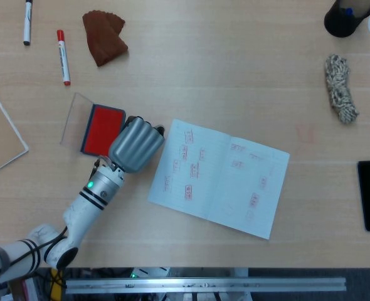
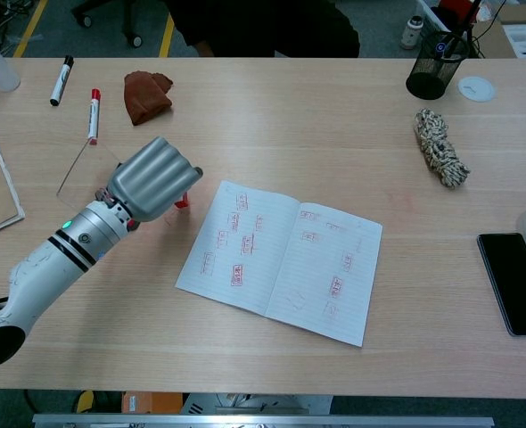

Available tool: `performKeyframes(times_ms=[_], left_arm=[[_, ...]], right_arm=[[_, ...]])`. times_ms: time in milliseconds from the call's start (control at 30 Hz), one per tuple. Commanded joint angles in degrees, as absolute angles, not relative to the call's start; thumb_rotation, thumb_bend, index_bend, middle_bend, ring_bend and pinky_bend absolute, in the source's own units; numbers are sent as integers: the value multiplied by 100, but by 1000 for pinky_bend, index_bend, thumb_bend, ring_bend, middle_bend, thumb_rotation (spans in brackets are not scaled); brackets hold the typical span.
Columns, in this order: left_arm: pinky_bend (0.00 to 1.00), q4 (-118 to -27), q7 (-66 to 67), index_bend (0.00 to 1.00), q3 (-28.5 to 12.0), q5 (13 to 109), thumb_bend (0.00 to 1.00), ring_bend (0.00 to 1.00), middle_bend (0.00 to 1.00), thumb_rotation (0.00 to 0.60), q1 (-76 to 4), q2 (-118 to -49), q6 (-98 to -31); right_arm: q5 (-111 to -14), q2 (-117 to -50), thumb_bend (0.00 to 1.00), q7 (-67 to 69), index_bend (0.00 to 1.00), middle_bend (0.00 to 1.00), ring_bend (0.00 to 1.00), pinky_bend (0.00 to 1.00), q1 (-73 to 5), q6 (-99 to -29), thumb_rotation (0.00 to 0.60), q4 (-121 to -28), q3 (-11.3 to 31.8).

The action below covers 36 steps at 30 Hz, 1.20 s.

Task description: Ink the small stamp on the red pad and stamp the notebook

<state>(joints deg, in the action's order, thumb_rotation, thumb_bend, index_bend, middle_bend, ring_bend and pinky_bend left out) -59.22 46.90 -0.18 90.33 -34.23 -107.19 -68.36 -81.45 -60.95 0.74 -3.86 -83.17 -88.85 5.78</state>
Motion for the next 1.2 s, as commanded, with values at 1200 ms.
performKeyframes(times_ms=[1200], left_arm=[[1000,-9298,4067,292,-849,7443,283,816,790,600,-2657,-8450,-6971]], right_arm=[[-8002,-6045,263,281,315,385,311,419,-644,-7830,600,-8716,625]])
